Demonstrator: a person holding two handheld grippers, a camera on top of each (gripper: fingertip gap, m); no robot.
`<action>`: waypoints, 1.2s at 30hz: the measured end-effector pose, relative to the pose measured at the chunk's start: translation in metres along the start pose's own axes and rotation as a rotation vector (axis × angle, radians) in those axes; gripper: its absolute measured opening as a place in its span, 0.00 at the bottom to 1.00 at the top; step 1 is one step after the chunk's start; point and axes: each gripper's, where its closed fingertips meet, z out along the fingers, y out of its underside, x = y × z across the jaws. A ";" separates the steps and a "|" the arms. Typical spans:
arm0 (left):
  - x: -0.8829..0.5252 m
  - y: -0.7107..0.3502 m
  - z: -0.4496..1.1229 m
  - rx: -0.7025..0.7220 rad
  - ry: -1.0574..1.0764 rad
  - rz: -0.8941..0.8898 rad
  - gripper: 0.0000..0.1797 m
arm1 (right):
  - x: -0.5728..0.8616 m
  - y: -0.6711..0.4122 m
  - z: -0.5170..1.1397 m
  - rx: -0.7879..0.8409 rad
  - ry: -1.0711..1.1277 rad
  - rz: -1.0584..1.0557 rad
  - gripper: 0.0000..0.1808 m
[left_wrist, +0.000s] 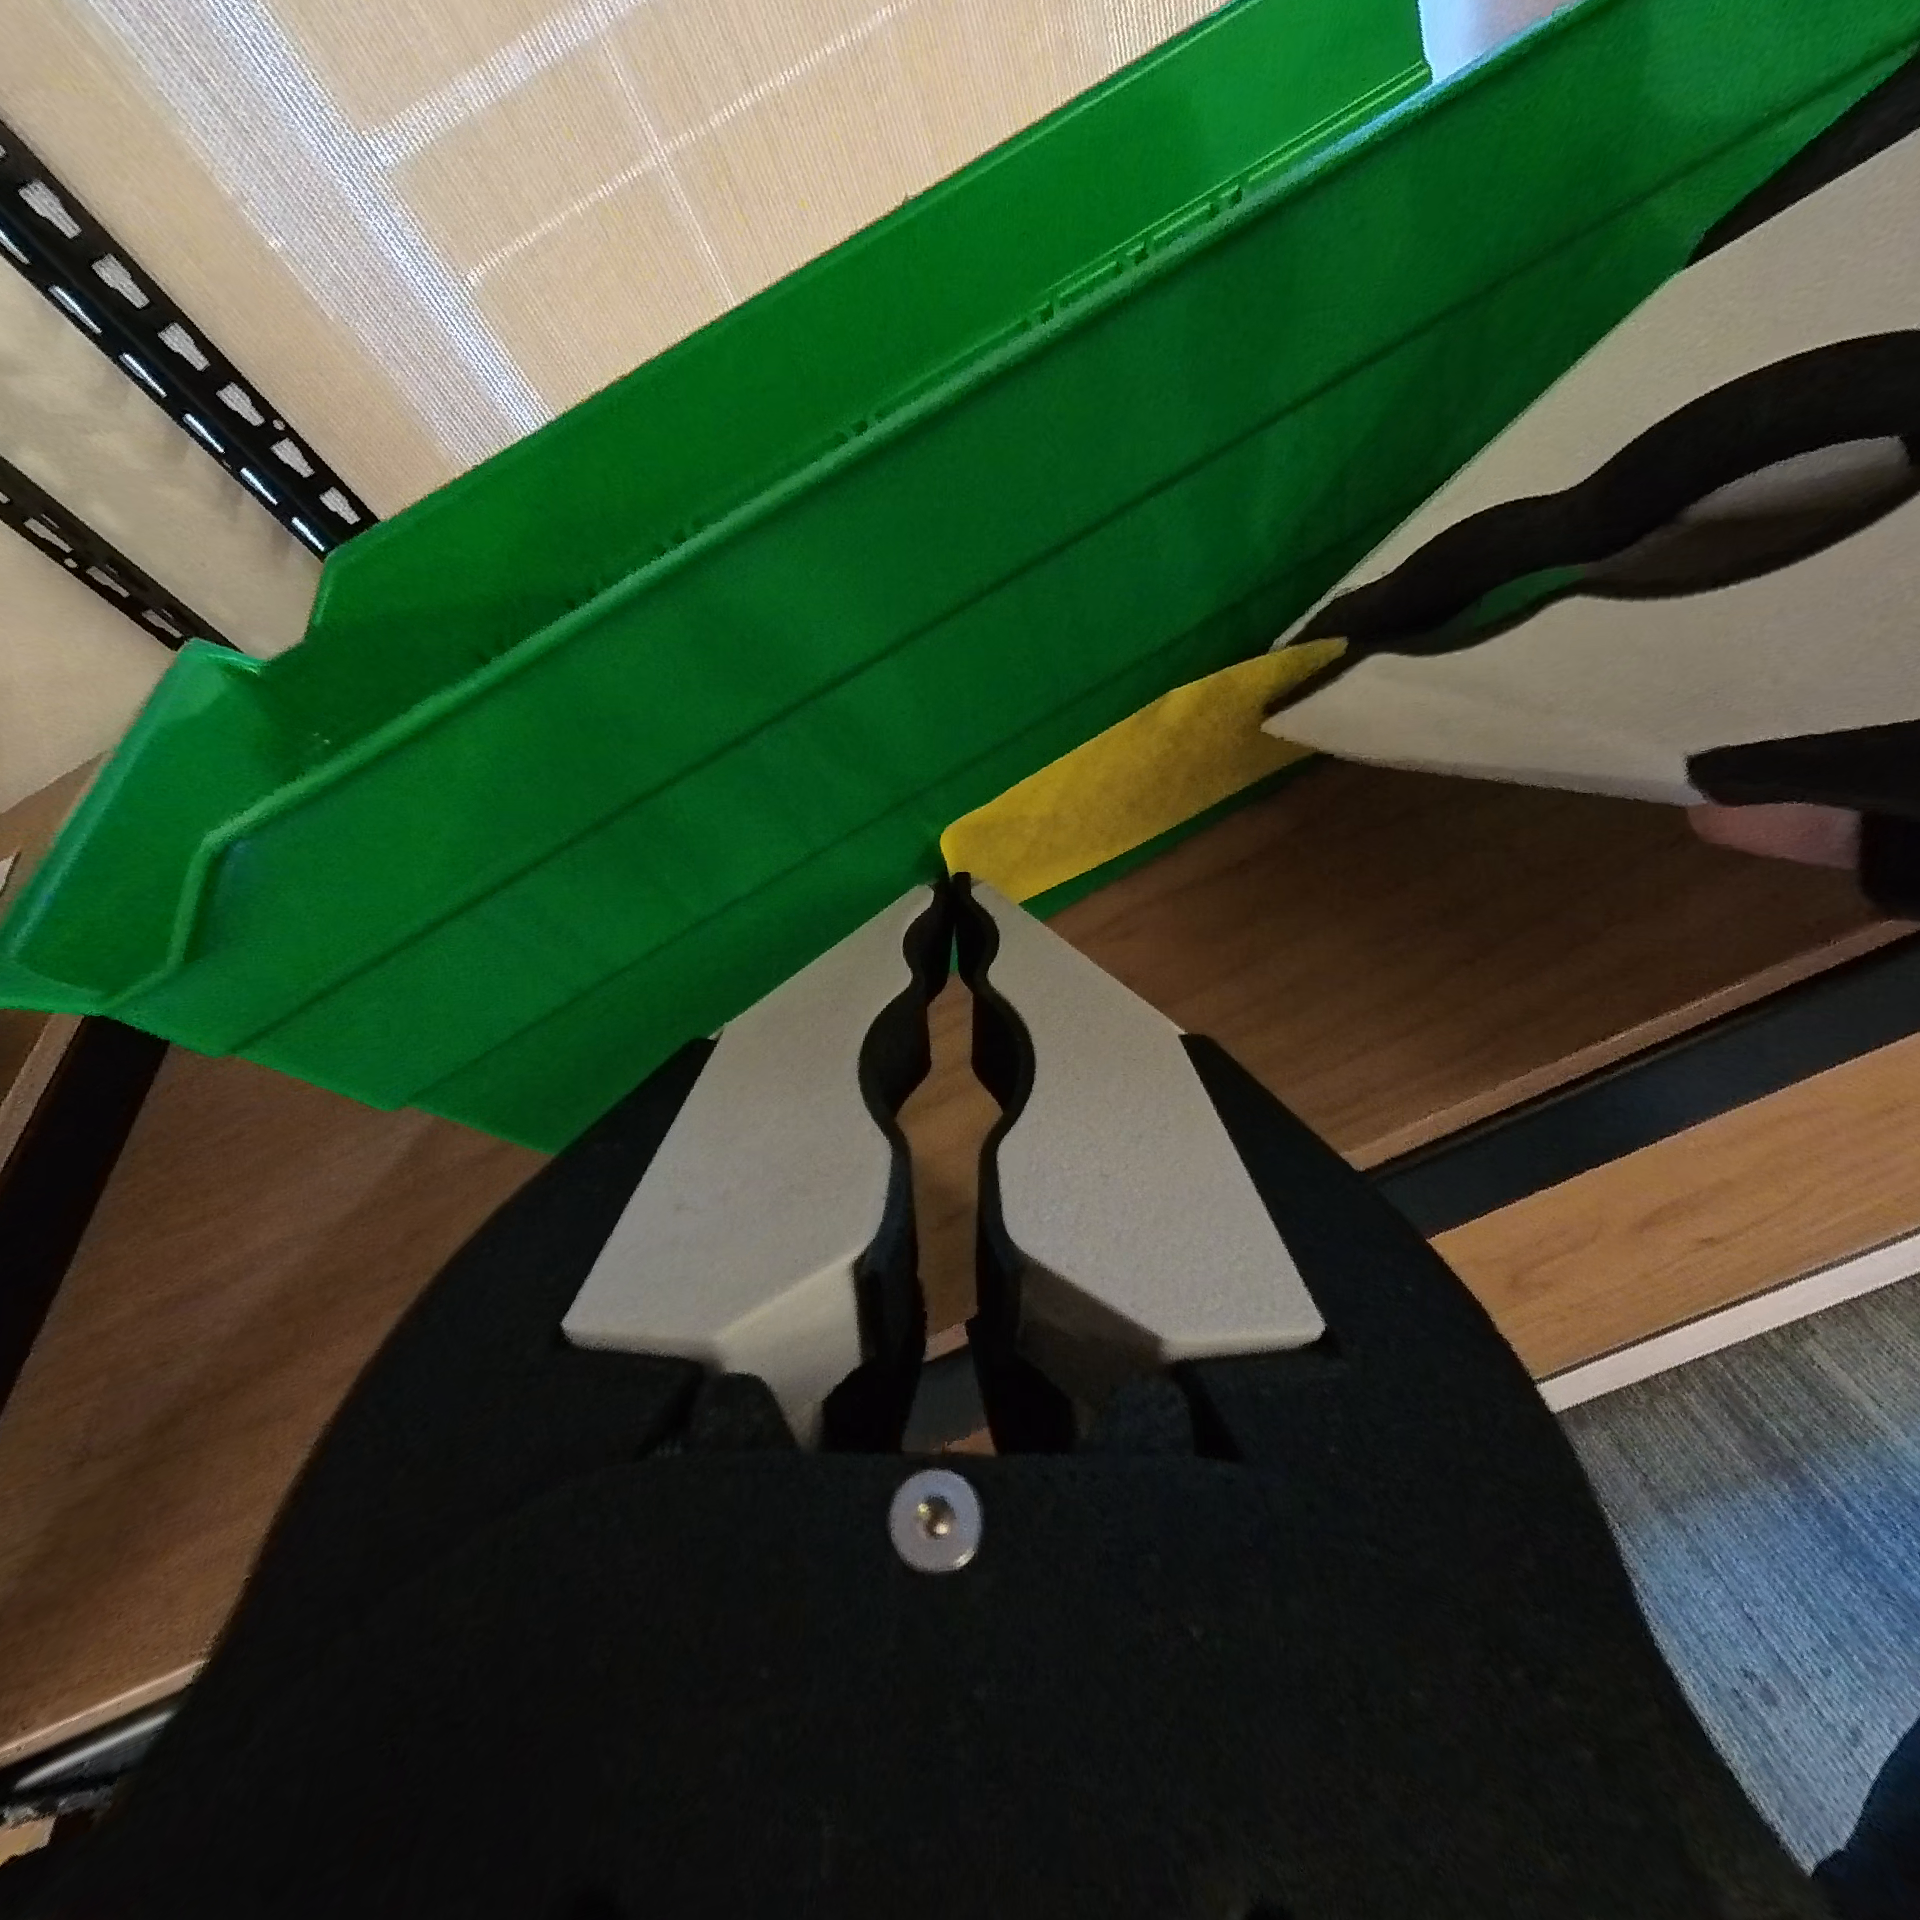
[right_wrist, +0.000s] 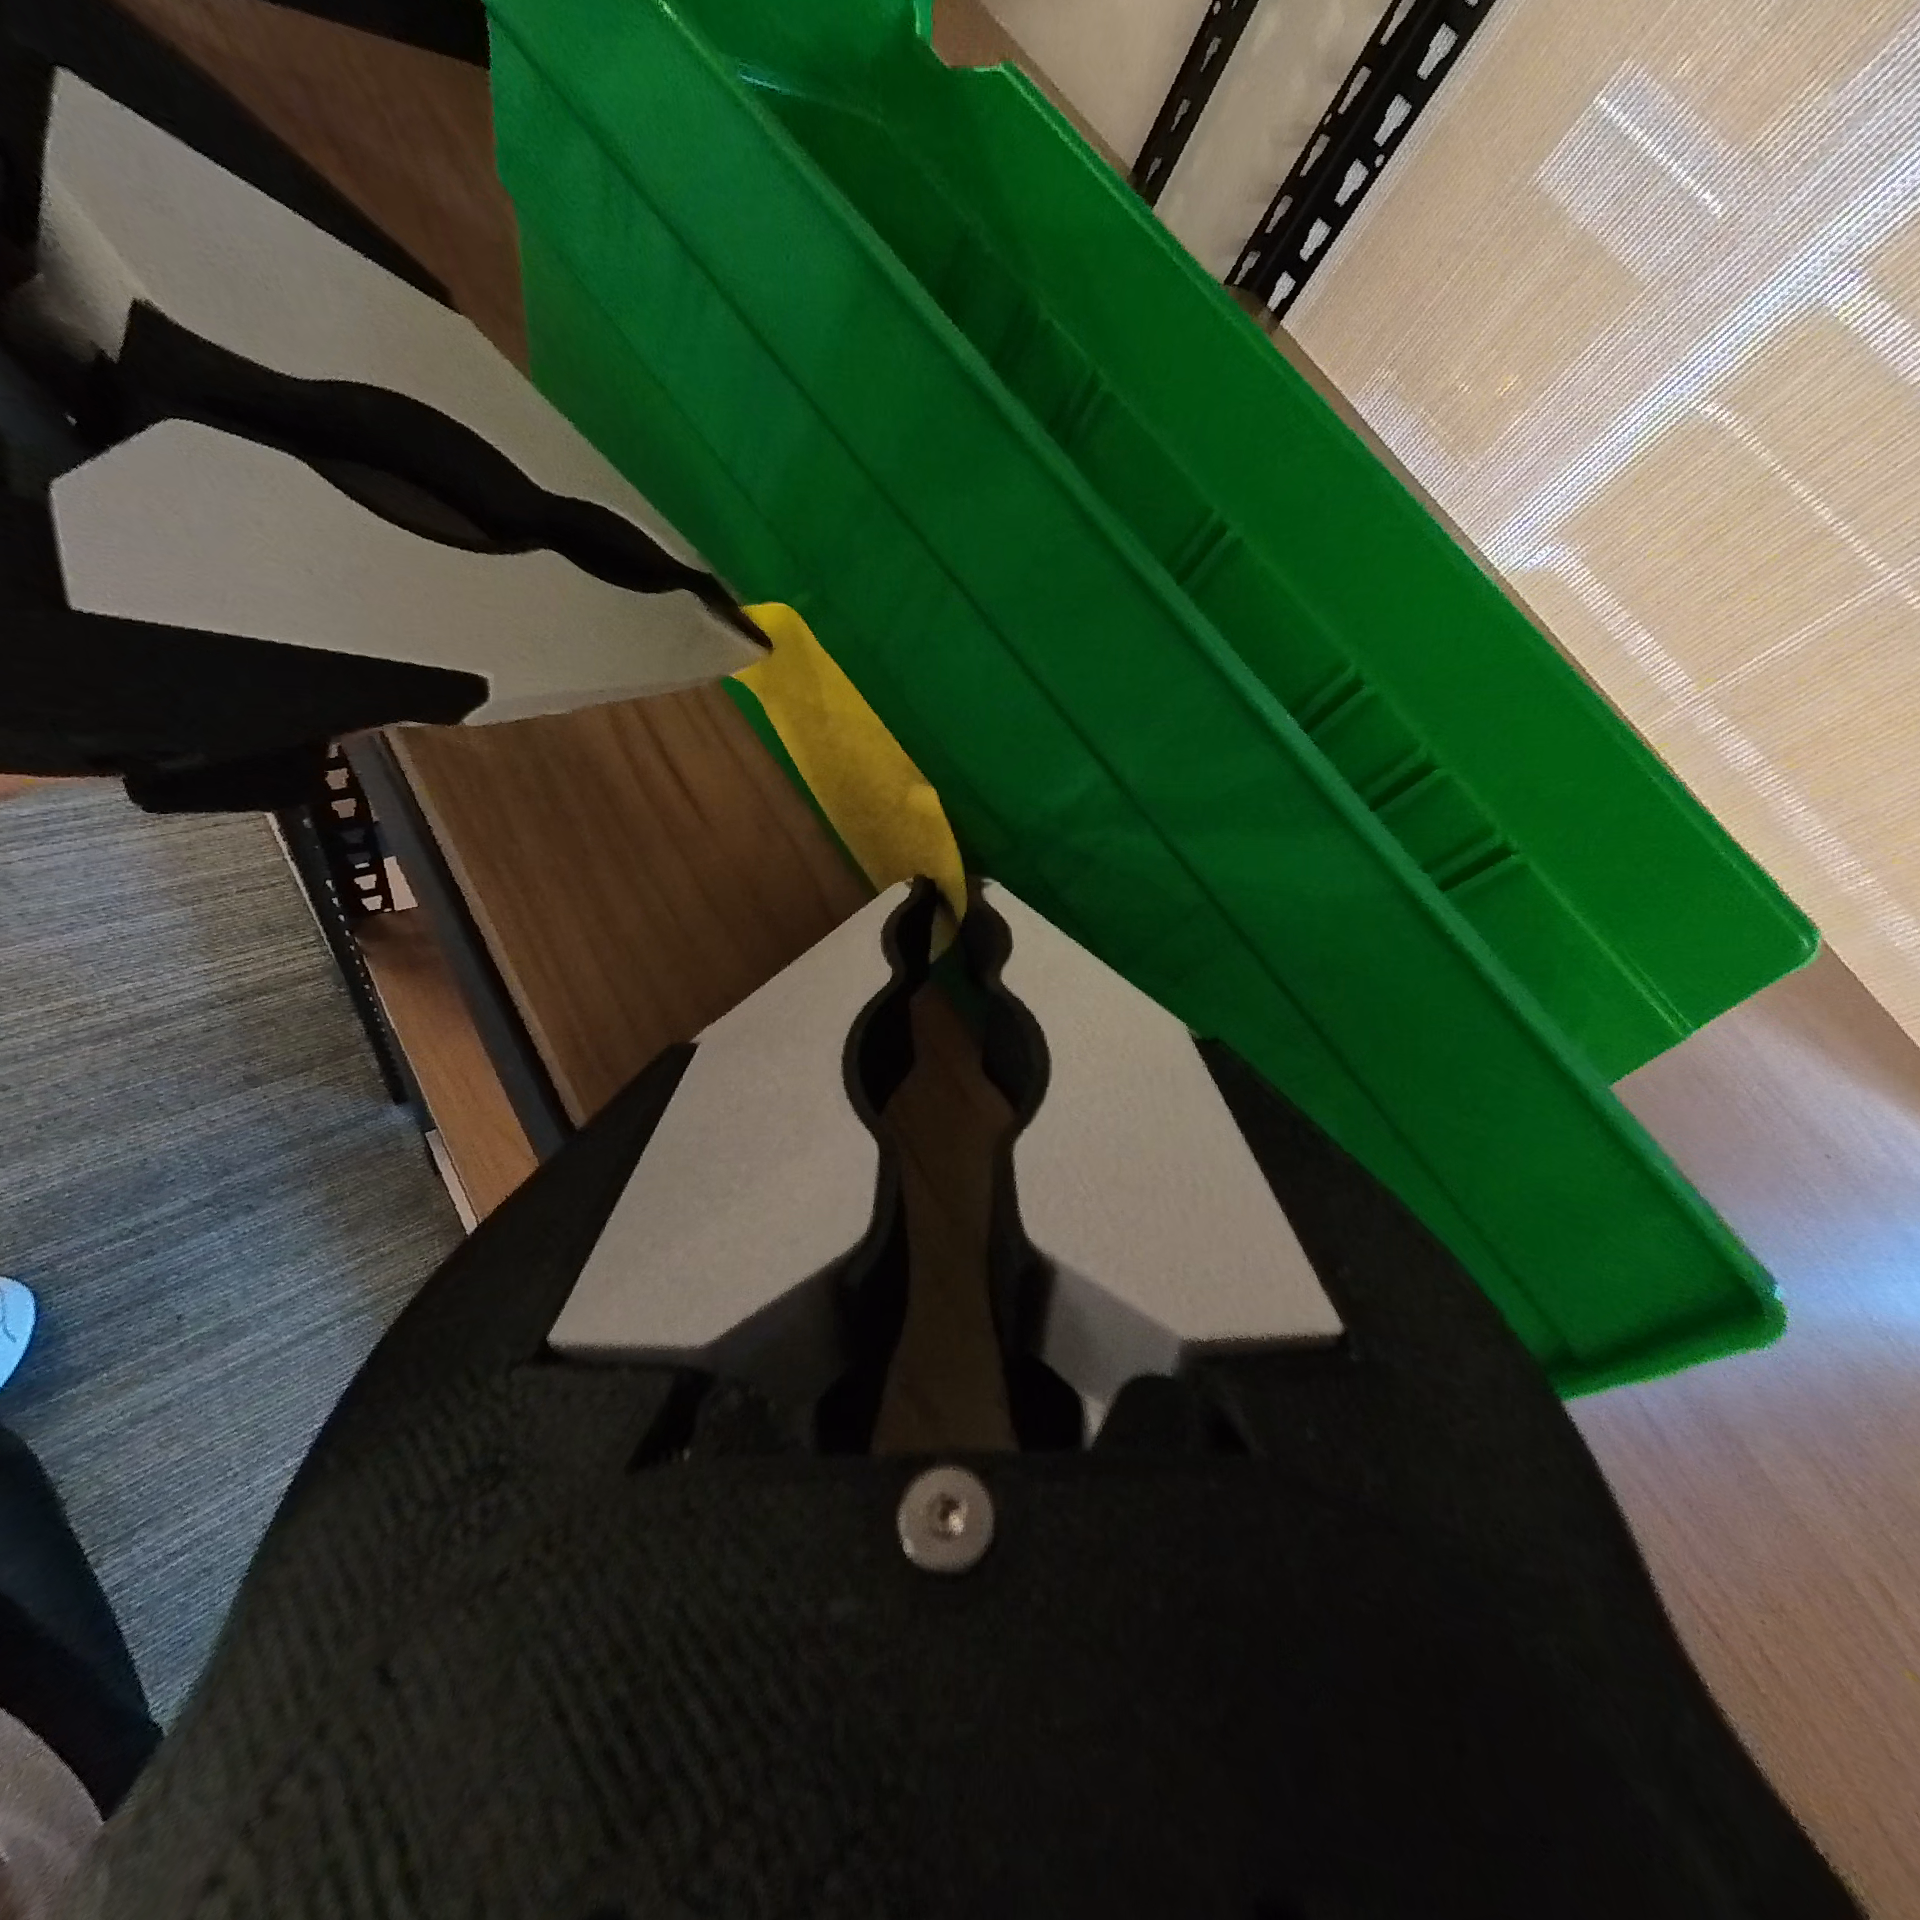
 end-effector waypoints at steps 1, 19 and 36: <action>0.000 0.000 0.001 -0.001 -0.001 0.001 0.00 | 0.000 0.000 0.000 -0.002 0.001 0.002 0.04; -0.002 -0.002 0.009 0.000 0.008 -0.013 0.00 | -0.004 0.001 0.010 -0.054 0.017 0.003 0.22; -0.002 -0.003 0.011 0.003 0.019 -0.028 0.00 | -0.007 -0.002 0.014 -0.062 0.050 0.003 0.34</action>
